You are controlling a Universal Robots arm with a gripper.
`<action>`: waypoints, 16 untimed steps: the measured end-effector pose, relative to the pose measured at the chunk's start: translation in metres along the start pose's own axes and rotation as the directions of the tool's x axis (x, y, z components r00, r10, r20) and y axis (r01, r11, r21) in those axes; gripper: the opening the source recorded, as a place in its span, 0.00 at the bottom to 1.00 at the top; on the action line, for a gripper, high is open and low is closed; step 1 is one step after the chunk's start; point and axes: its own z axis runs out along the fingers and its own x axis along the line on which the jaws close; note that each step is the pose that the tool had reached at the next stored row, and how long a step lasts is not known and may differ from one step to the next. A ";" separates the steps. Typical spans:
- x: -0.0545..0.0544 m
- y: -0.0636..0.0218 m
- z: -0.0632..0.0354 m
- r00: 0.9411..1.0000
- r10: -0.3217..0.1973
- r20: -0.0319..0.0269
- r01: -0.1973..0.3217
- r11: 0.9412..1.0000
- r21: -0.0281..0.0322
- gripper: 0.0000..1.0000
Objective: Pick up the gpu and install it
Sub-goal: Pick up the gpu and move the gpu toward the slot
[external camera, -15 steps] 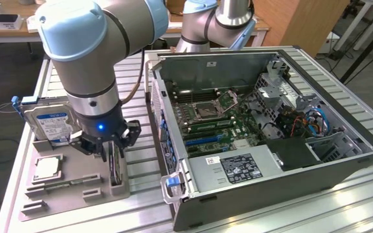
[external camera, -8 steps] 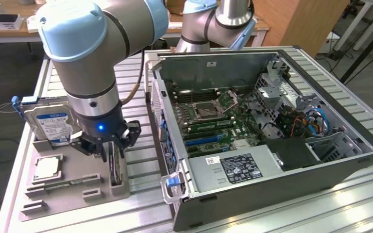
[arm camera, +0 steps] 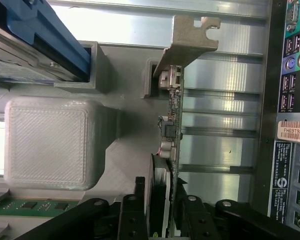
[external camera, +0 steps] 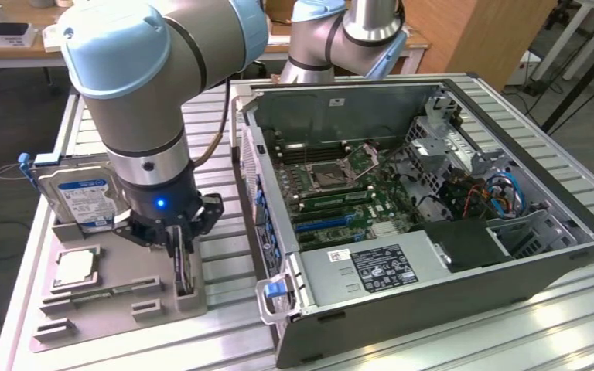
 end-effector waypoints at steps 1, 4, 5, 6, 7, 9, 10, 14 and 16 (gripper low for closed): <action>0.000 0.0000 0.0000 1.000 0.000 0.000 0.000 1.000 0.000 0.37; 0.000 0.0000 0.0000 1.000 0.000 0.000 0.000 1.000 0.000 0.28; 0.000 0.0000 0.0000 1.000 0.000 0.000 0.000 1.000 0.000 0.28; 0.000 0.0000 0.0000 1.000 0.000 0.000 0.000 1.000 0.000 0.28; 0.000 0.0000 0.0000 1.000 0.000 0.000 0.000 1.000 0.000 0.28; 0.000 0.0000 0.0000 1.000 0.000 0.000 0.000 1.000 0.000 0.28; 0.000 0.0000 0.0000 1.000 0.000 0.000 0.000 1.000 0.000 0.28; 0.000 0.0000 0.0000 1.000 0.000 0.000 0.000 1.000 0.000 0.28; 0.000 0.0000 0.0000 1.000 0.000 0.000 0.000 1.000 0.000 0.28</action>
